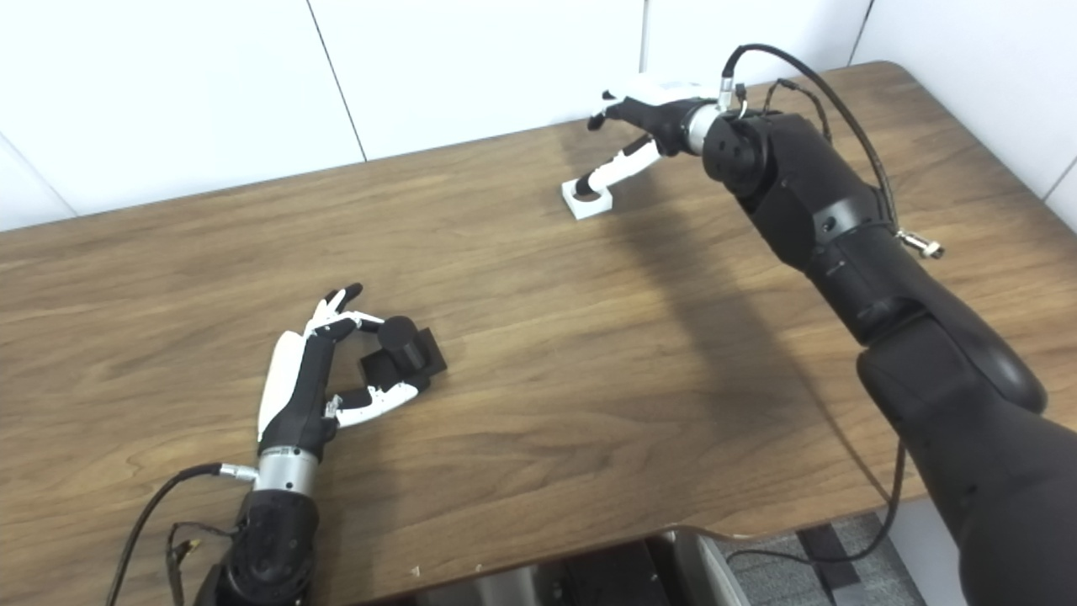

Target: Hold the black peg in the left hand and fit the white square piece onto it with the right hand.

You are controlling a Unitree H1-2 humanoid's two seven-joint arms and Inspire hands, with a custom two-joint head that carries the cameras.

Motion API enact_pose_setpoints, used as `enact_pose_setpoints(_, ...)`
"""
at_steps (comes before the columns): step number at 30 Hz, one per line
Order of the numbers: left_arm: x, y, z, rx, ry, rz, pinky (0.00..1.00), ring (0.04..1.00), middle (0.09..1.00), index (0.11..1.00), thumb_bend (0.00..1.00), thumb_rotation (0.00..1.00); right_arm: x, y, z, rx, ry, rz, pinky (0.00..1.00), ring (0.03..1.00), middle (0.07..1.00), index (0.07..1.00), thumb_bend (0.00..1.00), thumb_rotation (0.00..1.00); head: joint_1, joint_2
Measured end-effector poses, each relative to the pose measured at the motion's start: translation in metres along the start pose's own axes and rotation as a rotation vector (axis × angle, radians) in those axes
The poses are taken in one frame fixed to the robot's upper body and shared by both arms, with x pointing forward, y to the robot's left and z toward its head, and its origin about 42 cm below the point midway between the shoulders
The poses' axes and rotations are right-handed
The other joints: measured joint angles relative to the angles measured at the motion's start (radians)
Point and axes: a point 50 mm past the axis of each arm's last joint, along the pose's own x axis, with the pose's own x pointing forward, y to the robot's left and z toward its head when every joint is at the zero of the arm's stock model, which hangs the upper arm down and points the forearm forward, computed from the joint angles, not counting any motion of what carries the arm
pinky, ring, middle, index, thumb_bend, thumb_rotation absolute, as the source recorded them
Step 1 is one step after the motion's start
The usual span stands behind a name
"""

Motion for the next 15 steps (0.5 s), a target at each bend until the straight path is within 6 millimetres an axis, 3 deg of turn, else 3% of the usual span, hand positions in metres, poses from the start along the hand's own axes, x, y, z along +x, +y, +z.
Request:
enact_pose_setpoints(6,0.0001,0.0009,-0.0005,-0.003,0.002,0.004,1.00,1.000,0.949,0.486,0.52,0.08,-0.0024,0.0025,-0.0051,0.030,0.005,0.076,1.00,1.000,1.000,0.889,0.97,0.69,0.002,0.006)
enact_pose_setpoints(15,0.0000,0.0010,0.0000,-0.013,0.009,0.009,1.00,1.000,0.945,0.486,0.52,0.08,-0.0027,0.0067,-0.0055,0.032,0.009,0.109,1.00,1.000,1.000,0.904,1.00,0.60,0.014,0.015)
